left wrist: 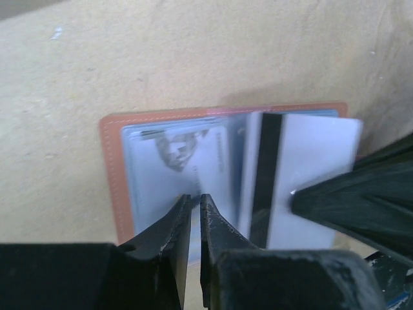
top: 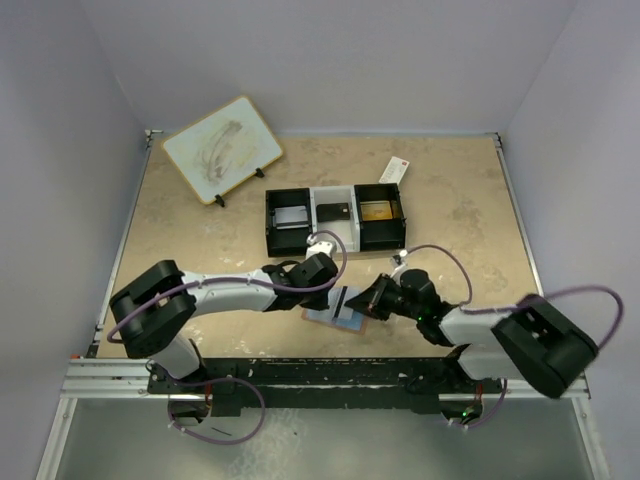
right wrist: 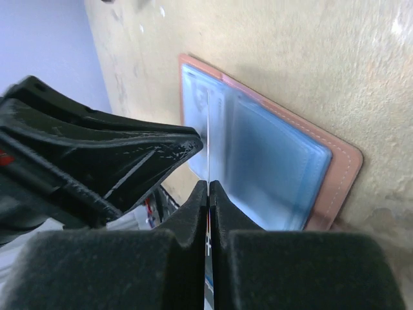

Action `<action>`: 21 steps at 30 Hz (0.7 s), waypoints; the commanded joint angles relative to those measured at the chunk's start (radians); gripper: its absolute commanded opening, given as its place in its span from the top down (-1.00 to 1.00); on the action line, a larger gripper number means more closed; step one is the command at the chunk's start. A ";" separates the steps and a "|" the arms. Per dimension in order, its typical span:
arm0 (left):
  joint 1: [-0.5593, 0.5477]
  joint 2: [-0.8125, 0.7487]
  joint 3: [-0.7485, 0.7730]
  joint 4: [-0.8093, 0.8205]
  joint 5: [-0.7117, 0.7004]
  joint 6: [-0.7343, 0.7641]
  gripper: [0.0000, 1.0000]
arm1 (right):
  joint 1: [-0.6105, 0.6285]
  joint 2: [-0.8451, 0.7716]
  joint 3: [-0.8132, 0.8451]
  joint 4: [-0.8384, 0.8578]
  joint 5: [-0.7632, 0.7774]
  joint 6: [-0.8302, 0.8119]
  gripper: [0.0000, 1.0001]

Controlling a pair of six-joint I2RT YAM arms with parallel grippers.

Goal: Take the credit cards out of the card holder

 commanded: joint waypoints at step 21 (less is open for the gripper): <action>0.401 -0.492 0.096 -0.468 -0.394 0.172 -0.32 | 0.006 -0.645 0.336 -0.546 0.293 -0.869 1.00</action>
